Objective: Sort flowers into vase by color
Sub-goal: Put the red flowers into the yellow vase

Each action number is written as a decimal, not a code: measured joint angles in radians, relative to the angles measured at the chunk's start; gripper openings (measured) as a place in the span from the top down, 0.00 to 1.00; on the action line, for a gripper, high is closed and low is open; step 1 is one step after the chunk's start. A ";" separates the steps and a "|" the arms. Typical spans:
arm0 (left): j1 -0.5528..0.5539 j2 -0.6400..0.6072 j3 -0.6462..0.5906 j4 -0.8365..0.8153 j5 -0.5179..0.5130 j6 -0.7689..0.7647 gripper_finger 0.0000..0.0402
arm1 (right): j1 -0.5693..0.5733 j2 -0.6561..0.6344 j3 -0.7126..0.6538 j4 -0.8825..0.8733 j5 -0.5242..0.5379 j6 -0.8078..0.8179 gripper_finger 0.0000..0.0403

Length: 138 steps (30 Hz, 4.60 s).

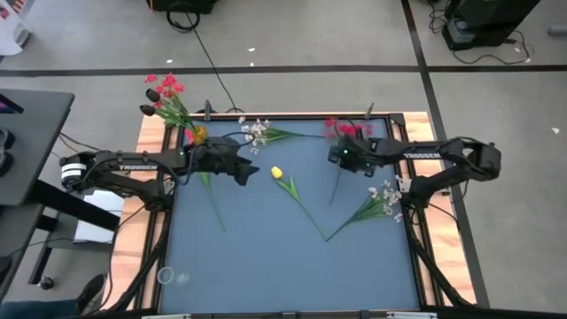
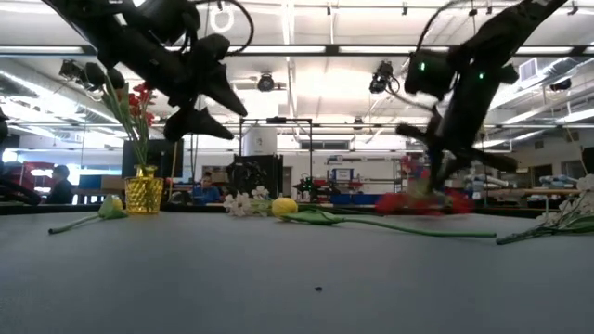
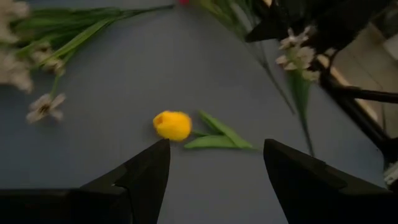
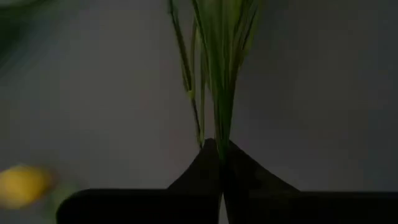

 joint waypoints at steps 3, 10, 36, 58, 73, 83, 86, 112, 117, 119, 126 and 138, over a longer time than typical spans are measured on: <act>-0.015 0.005 0.000 0.062 0.009 0.015 0.34 | 0.044 -0.030 0.001 0.130 0.060 -0.074 0.97; -0.032 0.022 0.001 0.208 0.028 0.073 0.36 | 0.089 0.008 0.002 0.622 0.026 -0.485 0.97; -0.035 0.023 0.001 0.455 0.037 0.150 0.40 | 0.152 0.284 0.252 0.987 -0.257 -1.106 0.98; 0.029 0.019 0.001 0.524 0.022 0.312 0.96 | 0.149 0.348 0.347 0.898 -0.278 -1.144 0.86; 0.257 -0.322 0.000 0.062 -0.112 0.454 0.98 | 0.087 0.348 0.347 0.774 -0.191 -1.035 0.53; 0.390 -0.441 0.001 -0.045 -0.137 0.524 0.98 | 0.064 0.348 0.347 0.732 -0.199 -1.031 0.53; 0.420 -0.459 0.061 -0.188 -0.171 0.565 0.98 | 0.058 0.348 0.347 0.729 -0.199 -1.031 0.53; 0.601 -0.487 0.188 -0.420 -0.366 0.683 0.98 | 0.023 0.348 0.347 0.732 -0.219 -1.041 0.53; 0.607 -0.489 0.158 -0.389 -0.366 0.671 0.98 | 0.023 0.348 0.347 0.732 -0.248 -1.036 0.53; 0.607 -0.489 0.145 -0.378 -0.365 0.666 0.97 | 0.023 0.348 0.347 0.732 -0.249 -1.036 0.53; 0.628 -0.488 0.075 -0.379 -0.370 0.580 0.97 | 0.023 0.348 0.347 0.731 -0.245 -1.016 0.53; 0.639 -0.488 0.032 -0.387 -0.385 0.501 0.82 | 0.022 0.348 0.346 0.671 -0.218 -0.964 0.45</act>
